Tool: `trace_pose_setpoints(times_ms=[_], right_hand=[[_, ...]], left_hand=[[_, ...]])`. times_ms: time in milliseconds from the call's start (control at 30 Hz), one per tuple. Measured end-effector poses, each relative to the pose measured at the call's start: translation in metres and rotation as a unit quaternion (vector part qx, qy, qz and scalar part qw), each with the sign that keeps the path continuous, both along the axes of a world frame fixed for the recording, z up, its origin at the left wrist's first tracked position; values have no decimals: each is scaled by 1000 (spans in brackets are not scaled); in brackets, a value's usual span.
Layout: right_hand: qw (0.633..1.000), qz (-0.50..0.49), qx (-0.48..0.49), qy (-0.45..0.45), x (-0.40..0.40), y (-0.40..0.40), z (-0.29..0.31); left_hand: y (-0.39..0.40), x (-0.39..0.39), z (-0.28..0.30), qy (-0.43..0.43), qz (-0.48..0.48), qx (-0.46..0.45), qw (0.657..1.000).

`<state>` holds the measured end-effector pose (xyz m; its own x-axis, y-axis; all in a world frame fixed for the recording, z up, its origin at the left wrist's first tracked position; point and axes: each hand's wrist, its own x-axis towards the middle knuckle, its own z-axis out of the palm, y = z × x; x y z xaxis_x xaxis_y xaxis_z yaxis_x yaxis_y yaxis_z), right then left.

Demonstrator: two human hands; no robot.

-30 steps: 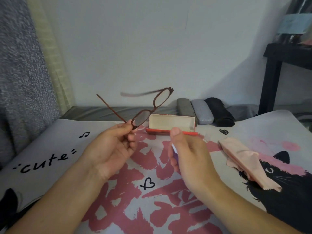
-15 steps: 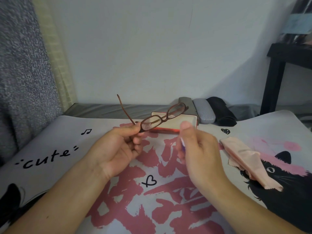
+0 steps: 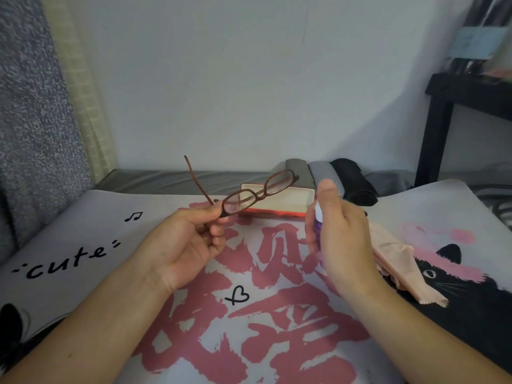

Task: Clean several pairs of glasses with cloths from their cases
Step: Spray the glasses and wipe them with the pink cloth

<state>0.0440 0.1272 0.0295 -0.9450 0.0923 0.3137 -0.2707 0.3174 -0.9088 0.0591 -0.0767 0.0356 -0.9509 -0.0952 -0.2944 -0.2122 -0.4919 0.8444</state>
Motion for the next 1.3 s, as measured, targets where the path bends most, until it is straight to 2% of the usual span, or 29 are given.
trace_pose_setpoints(times_ms=[100, 167, 233, 300, 400, 500, 667, 800, 933, 1033, 1200, 1300], right_hand=[[999, -22, -41, 28, -9, 13, 9], [993, -90, -60, 55, -28, 41, 18], [979, -177, -88, 42, -47, 80, 28], [969, -226, -98, -16, -57, 122, 28], [972, -205, -69, -93, -61, 160, 7], [981, -154, -84, -83, -57, 168, -10], [991, -74, -88, -69, -57, 157, -23], [992, -90, -51, -68, -62, 152, -25], [994, -47, -65, -69, -62, 158, -31], [994, -62, -60, -68, -62, 160, -31], [980, -168, 76, -80, -57, 160, -20], [986, -130, 101, -35, -64, 141, 0]], left_hand=[[0, -2, -5, 13, -9, -35, 999], [0, -2, -9, 29, -15, -83, 996], [-1, -1, -11, 57, -11, -164, 985], [1, 0, -14, 97, -1, -254, 962], [8, 4, -14, 163, -7, -347, 924], [17, 9, -13, 194, -19, -405, 893], [18, 13, -16, 222, -39, -410, 884], [19, 13, -15, 229, -30, -389, 892], [16, 12, -17, 236, -35, -403, 883], [17, 11, -18, 235, -37, -403, 884], [15, 8, -19, 237, -34, -388, 890], [15, 8, -18, 239, -33, -394, 887]])
